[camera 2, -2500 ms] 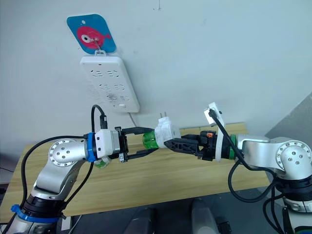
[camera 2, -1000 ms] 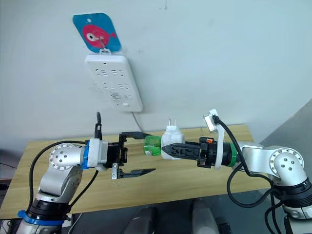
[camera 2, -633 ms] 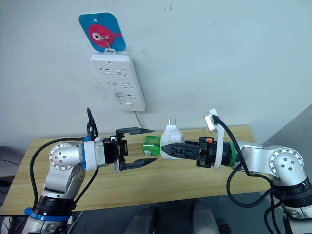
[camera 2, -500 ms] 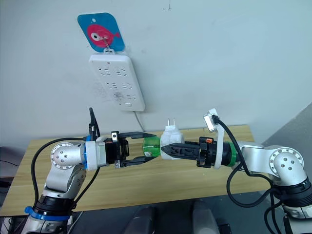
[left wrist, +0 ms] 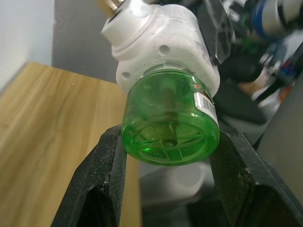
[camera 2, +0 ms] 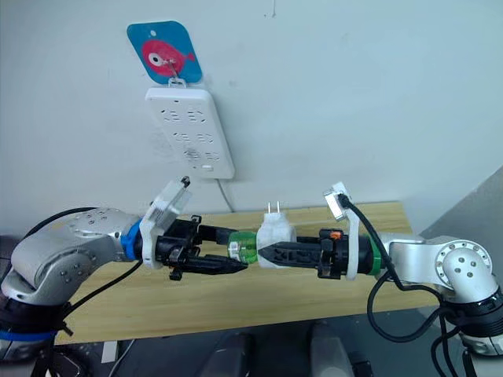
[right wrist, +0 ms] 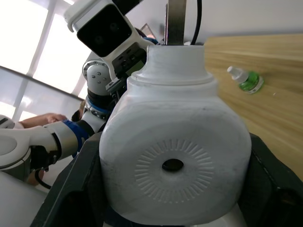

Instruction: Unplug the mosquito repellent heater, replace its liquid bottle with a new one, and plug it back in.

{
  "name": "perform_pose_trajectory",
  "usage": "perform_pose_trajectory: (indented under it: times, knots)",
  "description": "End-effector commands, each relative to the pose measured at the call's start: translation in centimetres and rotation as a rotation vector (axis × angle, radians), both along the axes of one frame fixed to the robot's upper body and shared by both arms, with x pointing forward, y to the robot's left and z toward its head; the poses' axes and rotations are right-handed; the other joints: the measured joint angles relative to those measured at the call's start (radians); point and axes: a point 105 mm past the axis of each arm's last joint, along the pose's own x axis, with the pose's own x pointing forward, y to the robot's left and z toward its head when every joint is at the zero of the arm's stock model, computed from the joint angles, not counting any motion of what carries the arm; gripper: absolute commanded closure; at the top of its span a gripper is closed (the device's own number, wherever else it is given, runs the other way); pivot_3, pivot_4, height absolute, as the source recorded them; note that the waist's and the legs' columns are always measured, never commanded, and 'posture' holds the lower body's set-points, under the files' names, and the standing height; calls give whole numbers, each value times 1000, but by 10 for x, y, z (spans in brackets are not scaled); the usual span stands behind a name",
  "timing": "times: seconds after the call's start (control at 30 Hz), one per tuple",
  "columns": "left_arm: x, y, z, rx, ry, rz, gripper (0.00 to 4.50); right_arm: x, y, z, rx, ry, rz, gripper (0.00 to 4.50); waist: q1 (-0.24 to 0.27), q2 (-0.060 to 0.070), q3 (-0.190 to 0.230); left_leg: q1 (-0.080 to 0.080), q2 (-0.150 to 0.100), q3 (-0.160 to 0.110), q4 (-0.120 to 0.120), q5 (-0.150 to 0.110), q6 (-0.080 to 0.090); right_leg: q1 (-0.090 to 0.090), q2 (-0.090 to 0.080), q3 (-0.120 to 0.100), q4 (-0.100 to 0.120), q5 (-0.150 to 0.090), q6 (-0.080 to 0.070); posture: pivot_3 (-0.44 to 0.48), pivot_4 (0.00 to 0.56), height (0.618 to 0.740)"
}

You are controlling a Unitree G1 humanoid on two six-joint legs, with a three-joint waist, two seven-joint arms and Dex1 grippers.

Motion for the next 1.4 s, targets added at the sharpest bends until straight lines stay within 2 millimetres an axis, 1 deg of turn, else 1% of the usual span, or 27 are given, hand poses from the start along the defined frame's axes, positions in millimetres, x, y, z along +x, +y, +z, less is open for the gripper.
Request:
perform_pose_trajectory:
  times: [0.03, 0.07, 0.1, 0.2, 0.23, 0.27, 0.33, 0.4, 0.53, 0.6, 0.67, 0.73, 0.83, 0.93, 0.97, 1.03, 1.07, 1.1, 1.13, 1.17, 1.2, 1.23, 1.3, 1.37, 1.4]
  knots:
    - [1, 0, 5, -25, -54, 32, 2316, -8, 3, 9, 33, -30, 34, 1482, -4, 0, 0, 0, 0, 0, 0, 0, 0, 0, 0, 0, 0, 0, 0, -76, 223, 740]
    - [3, 2, 1, -13, -113, 43, 1966, -8, 3, 10, 36, -30, 30, 1482, -6, 0, 0, 0, 0, 0, 0, 0, 0, -1, 0, 0, 0, 0, 0, -76, 223, 740]
    - [4, 3, -3, -4, -208, 38, 1586, -7, 3, 10, 38, -31, 26, 1482, -8, 0, 0, 0, 1, 0, -1, 0, 0, -1, 0, 0, 0, 0, -1, -77, 223, 740]
    - [5, 8, -17, 12, -505, 26, 777, -6, 3, 11, 45, -32, 16, 1482, -6, 0, 0, 0, 1, 2, -2, 0, 0, -2, 0, 2, -1, 0, -1, -80, 222, 740]
    - [6, 9, -18, 0, -623, 30, 391, -6, 3, 11, 46, -32, 15, 1482, -4, 0, 0, 0, 0, 3, -2, 0, 0, -1, 0, 2, -1, 0, -1, -81, 223, 740]
    - [4, 11, -20, -17, -728, 20, 100, -6, 3, 11, 47, -33, 14, 1482, 1, 0, 0, -1, 1, 3, -1, 0, 0, -1, 0, 2, -2, 0, -1, -83, 223, 740]
    - [4, 12, -17, -73, -896, 52, 69, -6, 3, 11, 47, -33, 12, 1482, 12, 0, 0, -1, 0, 3, -1, 0, 0, -1, -1, 3, -3, 0, -1, -84, 223, 740]
    - [3, 11, -18, -102, -934, 70, 69, -6, 3, 11, 47, -35, 12, 1482, 17, 0, 0, -2, 0, 3, 0, 0, 0, -1, -2, 3, -3, 0, -1, -86, 224, 740]
    - [-7, 2, -10, -190, -989, 72, 69, -6, 3, 11, 45, -35, 12, 1482, 24, 0, 0, -1, 0, 3, 0, 0, 0, -1, -2, 3, -2, 1, -1, -87, 225, 740]
    - [-9, 0, -9, -189, -1000, 59, 69, -6, 3, 11, 45, -35, 12, 1482, 23, 0, 0, -1, 0, 3, 0, 0, 0, -1, -2, 3, -2, 1, -1, -85, 226, 740]
    - [-6, -4, -4, -207, -1016, 62, 69, -6, 4, 11, 46, -34, 14, 1482, 22, 0, 0, -1, 0, 2, 0, 0, 0, -1, -1, 2, -2, 0, -1, -85, 226, 740]
    - [-5, -7, 0, -215, -1019, 55, 455, -6, 4, 11, 47, -33, 16, 1482, 23, 0, 0, -1, 0, 2, 0, 0, 0, -1, -1, 2, -1, 0, -1, -81, 225, 740]
    - [-5, -7, -1, -200, -1005, 37, 1220, -6, 5, 11, 47, -33, 18, 1482, 20, 0, 0, -1, 0, 2, 1, 0, 0, 0, -1, 2, -1, 1, -1, -82, 225, 740]
    - [-7, -8, 0, -198, -987, 24, 2135, -6, 5, 11, 50, -33, 18, 1482, 13, 0, 0, -1, 0, 2, 0, 0, 0, 0, -1, 2, -1, 1, -1, -79, 219, 740]
    - [-9, -10, 2, -201, -976, 11, 2256, -6, 5, 11, 50, -33, 18, 1482, 12, 0, 0, -1, 0, 2, 0, 0, 0, 0, -1, 2, -1, 1, -1, -77, 218, 740]
    - [-14, -15, 4, -189, -892, -43, 2254, -6, 5, 11, 48, -33, 19, 1482, 9, 0, 0, -1, 0, 2, 0, 0, 0, 0, -1, 2, -1, 1, -1, -74, 218, 740]
    - [-15, -18, 2, -148, -774, -68, 2254, -6, 5, 11, 43, -32, 20, 1482, 9, 0, 0, -1, 0, 2, 0, 0, 0, 0, -1, 2, -1, 1, -1, -70, 218, 740]
    - [-13, -18, 1, -98, -571, -64, 2254, -6, 4, 10, 38, -30, 22, 1482, 9, 0, 0, -1, 0, 1, 0, 0, 0, 0, -1, 1, 0, 0, -1, -68, 217, 740]
    - [-13, -18, -1, -48, -429, -58, 2254, -6, 4, 9, 35, -29, 24, 1482, 9, 0, 0, -1, 0, 0, 1, 0, 0, 0, 0, 1, 0, 0, 0, -68, 217, 740]
    - [-15, -16, 4, -34, -232, -67, 2254, -7, 4, 9, 31, -29, 26, 1482, 8, 0, 0, -1, 0, -1, 1, 0, 0, 0, 0, 0, 0, 0, 0, -63, 216, 740]
    - [-18, -13, 11, -27, -80, -82, 2254, -7, 4, 9, 30, -27, 27, 1482, 7, 0, 0, -1, 0, -1, 1, 0, 0, 0, 0, 0, 1, 0, 0, -61, 217, 740]
    - [-19, -12, 19, -31, 1, -98, 2254, -7, 4, 9, 31, -26, 28, 1482, 3, 0, 0, 0, 0, -1, 1, 0, 0, 0, 0, 0, 1, 0, 1, -61, 217, 740]
    - [-17, -9, 29, -24, 74, -98, 2254, -8, 4, 8, 32, -24, 33, 1482, 0, 0, 0, 1, 0, 0, 0, 0, 0, 1, 0, 0, 1, -1, 2, -61, 217, 740]
    - [-7, -7, 28, -15, 44, -43, 2254, -8, 4, 8, 33, -25, 38, 1482, -3, 0, 0, 0, 0, 0, 0, 0, 0, 0, 1, 0, 1, -1, 1, -63, 214, 740]
    - [-6, -7, 26, -1, 24, -32, 2254, -8, 4, 9, 34, -25, 39, 1482, -3, 0, 0, 1, 0, 0, 0, 0, 0, 0, 1, 0, 1, 0, 0, -63, 214, 740]
